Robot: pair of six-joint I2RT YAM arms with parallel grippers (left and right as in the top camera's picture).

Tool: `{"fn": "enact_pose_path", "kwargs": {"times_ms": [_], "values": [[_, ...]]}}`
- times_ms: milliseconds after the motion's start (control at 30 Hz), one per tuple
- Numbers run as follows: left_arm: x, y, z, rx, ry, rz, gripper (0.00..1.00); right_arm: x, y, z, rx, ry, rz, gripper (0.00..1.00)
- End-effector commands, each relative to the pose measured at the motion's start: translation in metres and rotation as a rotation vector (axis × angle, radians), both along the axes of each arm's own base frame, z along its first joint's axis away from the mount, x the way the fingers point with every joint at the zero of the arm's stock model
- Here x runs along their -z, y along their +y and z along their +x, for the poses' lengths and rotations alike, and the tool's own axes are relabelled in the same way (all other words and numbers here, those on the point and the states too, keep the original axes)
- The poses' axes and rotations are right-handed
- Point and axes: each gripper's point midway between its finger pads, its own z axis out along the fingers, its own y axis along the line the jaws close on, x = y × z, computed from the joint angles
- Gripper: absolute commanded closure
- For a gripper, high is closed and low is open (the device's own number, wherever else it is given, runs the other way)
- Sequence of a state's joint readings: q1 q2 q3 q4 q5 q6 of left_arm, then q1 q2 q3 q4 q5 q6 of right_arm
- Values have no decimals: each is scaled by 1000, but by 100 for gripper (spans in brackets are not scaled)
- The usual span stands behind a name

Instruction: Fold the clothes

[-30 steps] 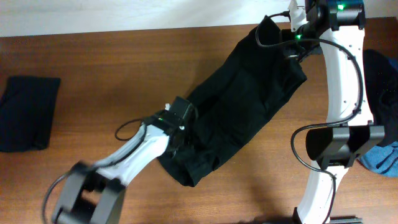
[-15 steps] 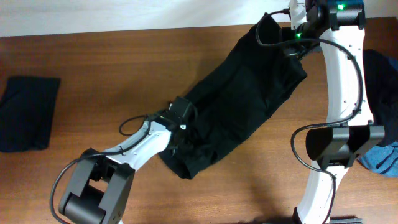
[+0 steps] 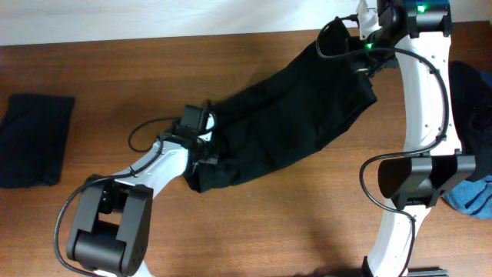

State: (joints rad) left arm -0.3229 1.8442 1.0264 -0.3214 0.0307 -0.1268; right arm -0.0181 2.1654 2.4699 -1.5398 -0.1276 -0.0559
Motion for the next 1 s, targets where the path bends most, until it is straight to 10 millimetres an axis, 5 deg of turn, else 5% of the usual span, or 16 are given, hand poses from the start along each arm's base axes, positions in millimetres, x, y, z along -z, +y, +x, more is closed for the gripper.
{"fn": "enact_pose_path", "kwargs": {"times_ms": [0, 200, 400, 567, 767, 967], "values": [[6, 15, 10, 7, -24, 49, 100, -6, 3, -3, -4, -9, 0, 96], [-29, 8, 38, 29, -82, 42, 92, -6, 3, -5, -5, -5, -1, 96], [-101, -7, 76, 33, -166, 6, 73, -6, 12, -5, -40, -7, -7, 96], [-152, -13, 86, -8, -179, -49, 71, -6, 33, -7, -85, -8, -5, 96], [-183, 21, 86, -198, -117, -101, 73, -6, 75, -14, -142, 3, 6, 96], [-182, 63, 80, -288, -66, -81, 81, -8, 127, -25, -241, 3, 57, 96]]}}
